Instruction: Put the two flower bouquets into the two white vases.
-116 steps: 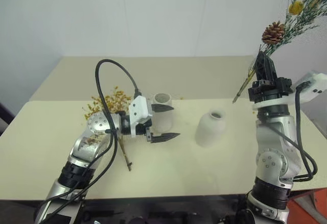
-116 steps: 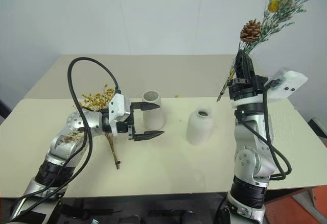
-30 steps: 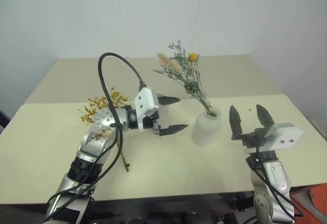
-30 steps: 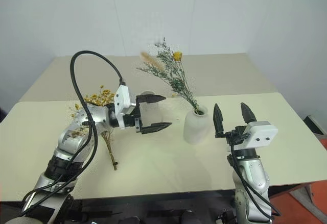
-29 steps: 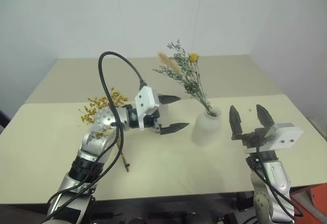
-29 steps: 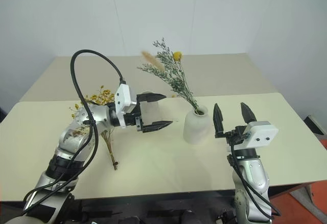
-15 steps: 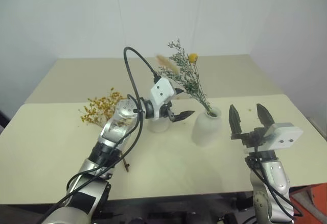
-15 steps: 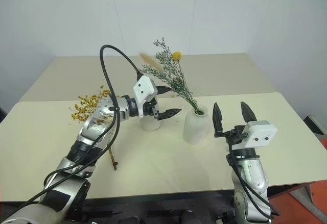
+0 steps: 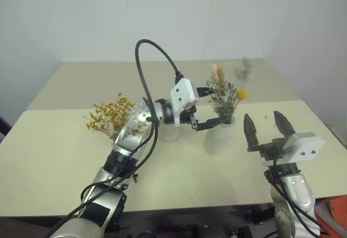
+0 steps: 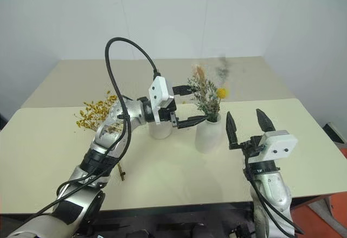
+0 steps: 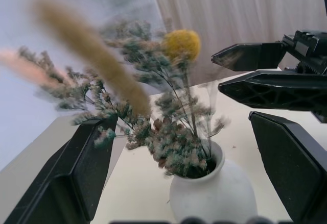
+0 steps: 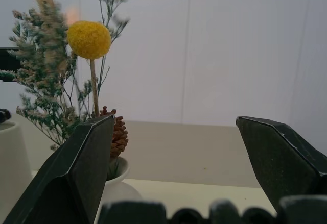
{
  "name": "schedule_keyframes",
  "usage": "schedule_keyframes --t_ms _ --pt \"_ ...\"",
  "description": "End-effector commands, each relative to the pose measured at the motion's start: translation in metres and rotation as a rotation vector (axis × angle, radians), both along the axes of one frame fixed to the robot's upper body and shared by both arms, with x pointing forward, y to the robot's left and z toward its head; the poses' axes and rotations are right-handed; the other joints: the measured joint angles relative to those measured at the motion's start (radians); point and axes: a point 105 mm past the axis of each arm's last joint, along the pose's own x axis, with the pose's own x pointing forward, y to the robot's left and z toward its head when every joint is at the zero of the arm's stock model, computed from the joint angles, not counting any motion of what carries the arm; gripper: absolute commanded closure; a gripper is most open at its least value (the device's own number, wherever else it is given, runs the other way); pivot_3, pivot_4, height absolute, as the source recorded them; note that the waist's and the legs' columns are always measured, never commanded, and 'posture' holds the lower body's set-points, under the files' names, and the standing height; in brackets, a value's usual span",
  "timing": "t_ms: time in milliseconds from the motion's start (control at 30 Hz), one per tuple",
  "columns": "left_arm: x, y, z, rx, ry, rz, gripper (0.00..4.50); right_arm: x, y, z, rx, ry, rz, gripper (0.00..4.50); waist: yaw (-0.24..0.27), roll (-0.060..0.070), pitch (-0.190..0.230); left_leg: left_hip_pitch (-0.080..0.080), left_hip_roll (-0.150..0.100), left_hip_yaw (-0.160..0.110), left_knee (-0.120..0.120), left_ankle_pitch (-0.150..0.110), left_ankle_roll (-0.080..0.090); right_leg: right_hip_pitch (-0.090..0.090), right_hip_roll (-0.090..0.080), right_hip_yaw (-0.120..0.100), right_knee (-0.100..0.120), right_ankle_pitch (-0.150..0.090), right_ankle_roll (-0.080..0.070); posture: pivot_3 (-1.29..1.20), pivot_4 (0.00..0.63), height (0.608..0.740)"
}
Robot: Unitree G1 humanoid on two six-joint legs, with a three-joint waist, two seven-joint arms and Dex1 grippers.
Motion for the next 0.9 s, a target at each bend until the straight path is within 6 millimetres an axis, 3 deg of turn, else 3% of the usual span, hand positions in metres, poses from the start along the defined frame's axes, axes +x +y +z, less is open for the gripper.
schedule_keyframes --t_ms 33,233,467,600,733,900 --pt "0.004 0.009 0.002 0.022 -0.024 0.047 0.0 -0.016 -0.001 0.013 -0.116 -0.011 0.075 0.04 0.001 0.0 0.0 0.0 0.0 0.0 0.0 0.0 0.0 0.0 0.0 0.0 0.0 0.0 0.0 0.0 0.15 0.74" --pt "-0.001 0.034 -0.004 0.055 0.006 0.069 0.0 -0.031 -0.001 0.011 -0.173 0.11 0.231 0.04 -0.002 0.0 0.0 0.001 0.0 0.0 0.0 0.0 0.001 0.0 0.0 0.001 0.0 0.0 0.0 0.0 0.15 0.74" --pt "-0.042 0.091 0.016 -0.114 0.125 0.004 0.0 -0.042 0.014 0.025 -0.212 0.162 0.39 0.04 -0.004 0.001 0.0 0.001 0.002 0.001 0.0 -0.001 0.002 0.0 0.001 0.001 0.0 0.0 0.0 0.0 0.15 0.74" --pt "-0.065 0.127 -0.016 -0.067 0.247 0.146 0.0 -0.043 0.036 0.022 -0.344 0.277 0.528 0.04 -0.007 0.001 -0.001 0.003 0.002 0.003 0.0 -0.001 0.002 0.001 0.0 0.003 0.0 0.0 0.001 0.0 0.15 0.74" --pt "-0.09 0.14 -0.031 -0.138 0.341 0.264 0.0 -0.046 0.053 0.016 -0.434 0.346 0.667 0.04 0.008 0.0 -0.001 0.002 0.002 0.004 0.0 -0.001 0.002 0.001 0.0 0.002 0.0 0.0 0.001 0.0 0.15 0.74" --pt "-0.103 0.16 -0.056 -0.211 0.467 0.555 0.0 -0.041 0.068 0.017 -0.507 0.357 0.794 0.04 0.021 -0.002 -0.002 0.003 0.002 0.004 0.002 -0.001 0.002 0.002 0.0 0.003 -0.002 -0.002 0.006 0.0 0.15 0.74"
